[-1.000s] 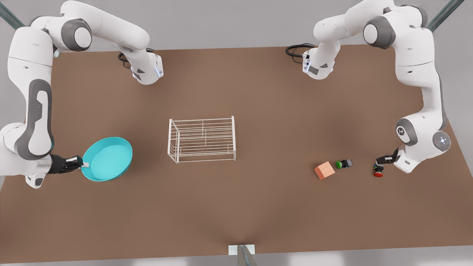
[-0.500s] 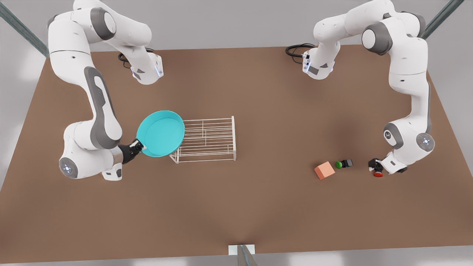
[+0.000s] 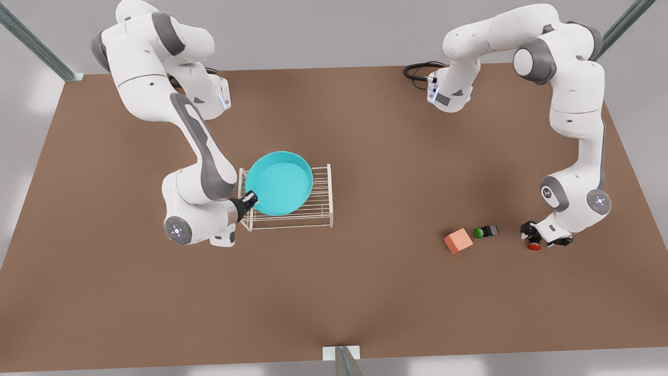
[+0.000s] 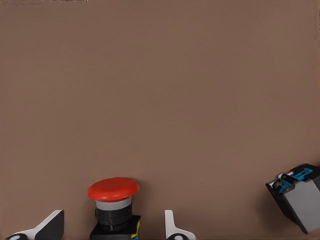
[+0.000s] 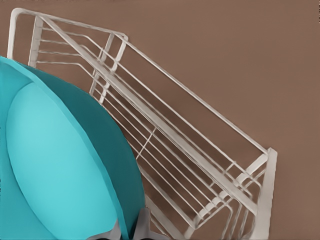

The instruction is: Place the plate on the shelf with right arm and place the red button switch in the plate with left arm

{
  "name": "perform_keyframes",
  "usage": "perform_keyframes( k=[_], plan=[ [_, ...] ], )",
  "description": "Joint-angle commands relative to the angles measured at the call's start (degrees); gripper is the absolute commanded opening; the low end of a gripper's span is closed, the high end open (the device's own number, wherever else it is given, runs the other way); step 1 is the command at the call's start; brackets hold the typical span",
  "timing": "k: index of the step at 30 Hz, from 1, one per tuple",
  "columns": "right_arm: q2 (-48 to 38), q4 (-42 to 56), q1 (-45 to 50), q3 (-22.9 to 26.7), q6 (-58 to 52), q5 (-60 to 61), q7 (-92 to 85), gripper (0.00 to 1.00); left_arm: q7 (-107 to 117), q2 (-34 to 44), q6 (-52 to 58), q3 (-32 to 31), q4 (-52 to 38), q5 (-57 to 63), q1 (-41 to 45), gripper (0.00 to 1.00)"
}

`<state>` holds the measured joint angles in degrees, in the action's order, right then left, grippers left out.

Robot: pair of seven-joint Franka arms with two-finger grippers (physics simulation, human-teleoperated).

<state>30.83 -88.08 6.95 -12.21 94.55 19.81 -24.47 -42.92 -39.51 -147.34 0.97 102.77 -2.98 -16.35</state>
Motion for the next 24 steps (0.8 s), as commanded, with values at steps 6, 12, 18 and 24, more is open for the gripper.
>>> perform_keyframes(
  k=[6, 12, 18, 24],
  plan=[
    [0.02, -2.18, -0.01, 0.08, 4.86, -0.47, 13.04, 0.99, -7.27, 0.05, -0.58, 0.0, -0.03, -0.71, 0.27, 0.65],
    [-5.87, 17.59, -1.59, 2.98, -9.74, -10.58, 19.2, 1.0, -6.04, 0.14, -0.4, 0.0, -0.2, -0.71, 0.53, 0.42],
    [-9.29, 18.38, -1.94, 18.27, -13.69, -24.11, 4.61, 1.0, -2.18, 1.1, 5.57, -0.17, -4.59, -0.71, 0.79, 0.42],
    [-18.61, 0.01, -0.89, 17.57, -3.93, -22.88, 8.65, 1.0, 17.85, 2.33, 22.44, -0.09, -15.49, 0.17, 9.48, 0.42]
  ],
)
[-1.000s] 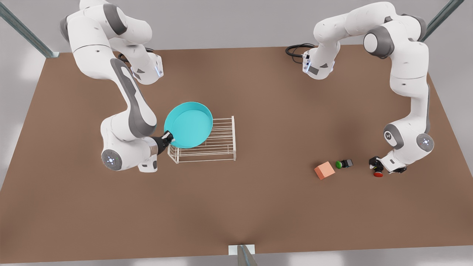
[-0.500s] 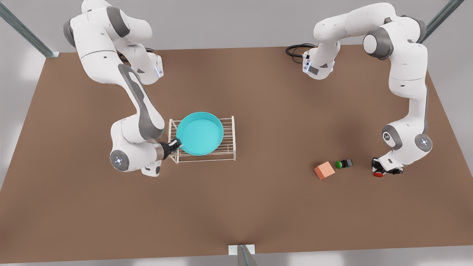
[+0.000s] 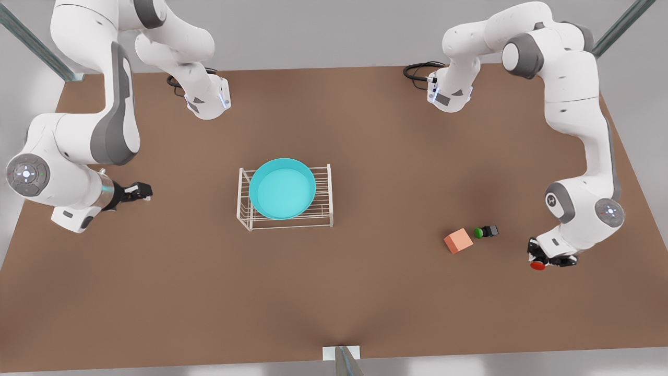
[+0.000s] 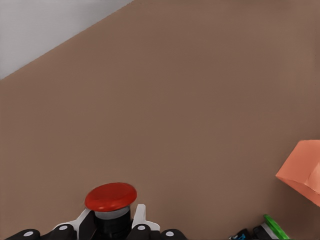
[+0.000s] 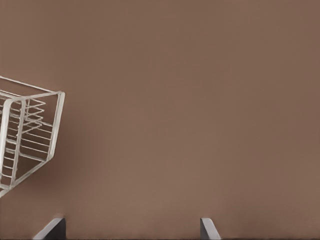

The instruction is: Place the plate on the shelf with right arm and place the red button switch in the plate with left arm

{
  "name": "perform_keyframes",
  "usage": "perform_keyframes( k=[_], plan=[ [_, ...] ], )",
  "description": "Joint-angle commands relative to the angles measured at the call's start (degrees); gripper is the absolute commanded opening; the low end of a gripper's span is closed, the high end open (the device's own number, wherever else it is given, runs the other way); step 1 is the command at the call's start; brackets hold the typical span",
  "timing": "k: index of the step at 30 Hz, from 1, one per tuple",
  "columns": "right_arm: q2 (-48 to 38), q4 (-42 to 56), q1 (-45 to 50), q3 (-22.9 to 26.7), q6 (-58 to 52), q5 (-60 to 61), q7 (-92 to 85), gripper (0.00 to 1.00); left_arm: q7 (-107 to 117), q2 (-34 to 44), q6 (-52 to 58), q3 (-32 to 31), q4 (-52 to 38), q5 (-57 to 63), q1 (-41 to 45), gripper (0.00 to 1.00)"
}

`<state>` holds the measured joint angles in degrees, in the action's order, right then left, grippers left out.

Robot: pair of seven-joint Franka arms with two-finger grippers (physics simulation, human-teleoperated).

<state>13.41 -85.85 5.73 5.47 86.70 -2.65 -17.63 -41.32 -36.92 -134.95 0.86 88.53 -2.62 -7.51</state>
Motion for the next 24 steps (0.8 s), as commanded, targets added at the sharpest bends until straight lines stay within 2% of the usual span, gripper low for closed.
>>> perform_keyframes(
  k=[1, 9, 14, 18, 22, 24],
  plan=[
    [-1.11, -2.05, 0.34, -0.03, 4.0, -0.42, 1.9, 1.0, 21.35, 1.41, 12.86, 0.02, -1.26, -0.19, 2.85, 0.42],
    [-0.93, -1.78, 0.25, 0.06, 4.0, -0.34, 1.64, 1.0, 63.62, 5.45, 26.67, -1.38, -7.58, -0.98, 19.72, 0.42],
    [-0.93, -1.61, -0.01, 0.42, 4.0, -0.25, 1.29, 1.0, 86.84, 8.71, 31.94, -12.54, -7.94, -0.45, 20.17, 0.42],
    [-0.75, -1.52, 0.08, 0.15, 4.09, -0.34, 1.29, 1.0, 104.95, 9.06, 31.94, -20.9, -9.95, -0.36, 21.92, 0.42],
    [-0.84, -1.52, -0.01, 0.24, 4.0, -0.34, 1.29, 1.0, 123.14, 6.25, 24.3, -20.9, -13.3, 1.74, 33.17, 0.42],
    [-0.84, -1.43, -0.01, 0.24, 3.91, -0.25, 1.2, 1.0, 130.87, 1.6, 21.48, -20.81, -17.95, 5.61, 37.56, 0.42]
  ],
)
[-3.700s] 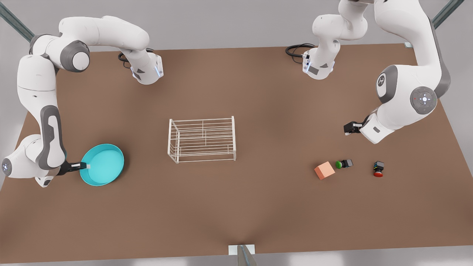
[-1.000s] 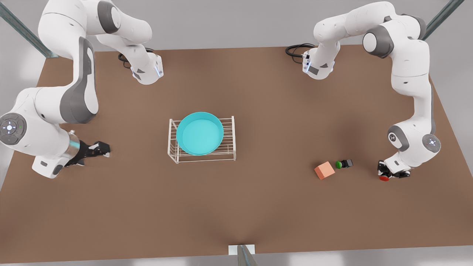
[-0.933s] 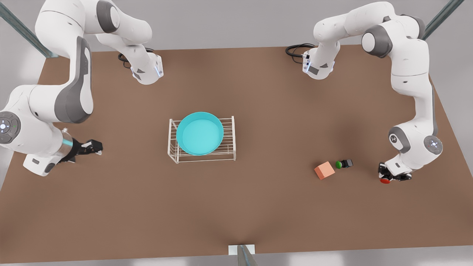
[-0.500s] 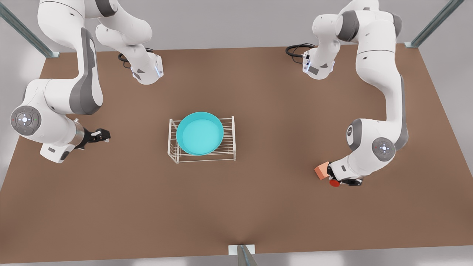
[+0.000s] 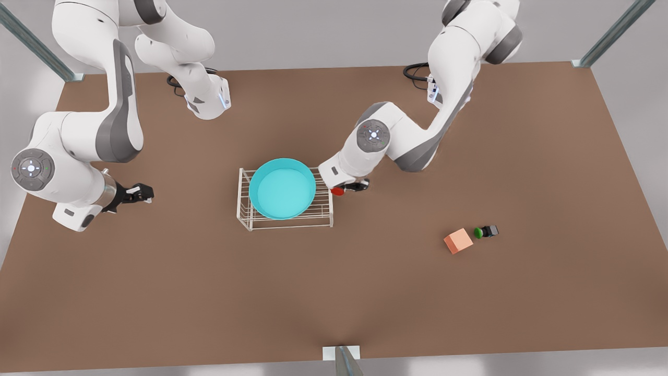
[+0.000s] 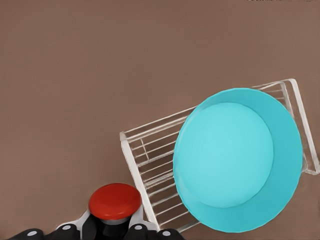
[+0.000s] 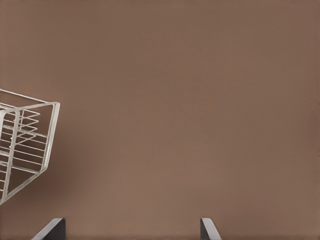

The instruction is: Place the plate on the shelf with right arm and place the red button switch in the plate with left arm

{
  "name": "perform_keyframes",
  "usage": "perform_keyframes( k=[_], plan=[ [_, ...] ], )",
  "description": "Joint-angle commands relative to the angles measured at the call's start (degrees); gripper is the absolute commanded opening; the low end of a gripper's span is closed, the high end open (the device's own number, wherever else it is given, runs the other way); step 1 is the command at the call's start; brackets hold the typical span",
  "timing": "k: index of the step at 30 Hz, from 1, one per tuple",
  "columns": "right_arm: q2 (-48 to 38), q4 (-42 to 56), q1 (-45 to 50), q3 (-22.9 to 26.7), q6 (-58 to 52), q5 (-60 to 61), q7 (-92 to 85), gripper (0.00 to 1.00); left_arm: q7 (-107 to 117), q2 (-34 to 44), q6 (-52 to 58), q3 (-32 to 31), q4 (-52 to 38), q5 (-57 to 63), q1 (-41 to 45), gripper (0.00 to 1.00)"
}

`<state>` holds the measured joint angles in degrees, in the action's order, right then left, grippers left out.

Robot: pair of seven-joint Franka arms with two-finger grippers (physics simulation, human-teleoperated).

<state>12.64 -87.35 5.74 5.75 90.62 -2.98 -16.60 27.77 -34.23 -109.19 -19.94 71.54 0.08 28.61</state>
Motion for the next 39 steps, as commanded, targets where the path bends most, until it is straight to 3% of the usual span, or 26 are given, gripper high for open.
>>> perform_keyframes(
  k=[1, 6, 9, 10, 11, 15, 16, 18, 22, 23, 24, 25, 26, 39],
  plan=[
    [-0.07, 0.08, -0.02, 0.14, -0.18, 0.08, 0.16, 1.0, 64.07, -3.65, -4.62, 0.08, -4.48, 3.69, 3.55, 0.42],
    [0.02, 0.43, -0.2, 0.14, -0.18, 0.08, 0.16, 1.0, 66.44, -9.72, -8.93, 0.78, -12.21, 5.72, 8.92, 0.42],
    [0.02, 0.43, -0.2, 0.05, -0.09, 0.08, 0.16, 1.0, 66.45, -12.71, -16.93, 1.31, -12.3, 6.6, 10.5, 0.42],
    [0.02, 0.43, -0.2, 0.05, -0.09, 0.08, 0.16, 1.0, 66.45, -12.97, -17.19, 1.22, -12.3, 6.77, 10.94, 0.53],
    [0.02, 0.43, -0.2, 0.05, -0.09, 0.08, 0.16, 1.0, 66.53, -13.76, -18.16, 1.31, -12.3, 9.23, 11.64, 1.0],
    [0.02, 0.52, -0.2, -0.04, -0.18, -0.01, 0.16, 1.0, 64.17, -13.67, -15.88, 1.31, -12.13, 11.25, 11.9, 1.0],
    [0.02, 0.52, -0.2, -0.04, -0.27, 0.08, 0.25, 1.0, 51.53, -12.18, -5.96, 1.31, -12.22, 10.99, 10.24, 1.0],
    [0.02, 0.52, -0.29, 0.05, -0.44, 0.08, 0.25, 1.0, 24.46, -5.24, 12.41, -0.1, -12.22, 9.59, 0.93, 1.0],
    [0.02, 0.6, -0.29, 0.22, -0.53, 0.08, 0.25, 1.0, -18.09, 2.94, 30.78, 0.25, -11.16, 5.45, -21.84, 1.0],
    [0.02, 0.69, -0.29, 0.22, -0.53, 0.17, 0.25, 1.0, -28.46, 4.43, 33.78, 3.67, -10.98, 5.02, -23.69, 1.0],
    [0.02, 0.69, -0.29, 0.22, -0.53, 0.17, 0.25, 1.0, -30.94, 7.85, 31.33, 13.6, -7.66, -4.64, -23.6, 1.0],
    [0.02, 0.69, -0.29, 0.22, -0.53, 0.17, 0.25, 1.0, -31.03, 14.61, 21.94, 16.42, 3.4, -6.06, -23.52, 1.0],
    [0.02, 0.69, -0.29, 0.22, -0.53, 0.08, 0.25, 1.0, -31.02, 17.97, 17.7, 17.91, 8.61, -5.53, -23.52, 1.0],
    [0.11, 0.78, -0.2, 0.14, -0.88, -0.01, 0.25, 1.0, -30.32, 17.18, 19.46, 17.83, 7.82, -2.81, -20.97, 1.0]
  ],
)
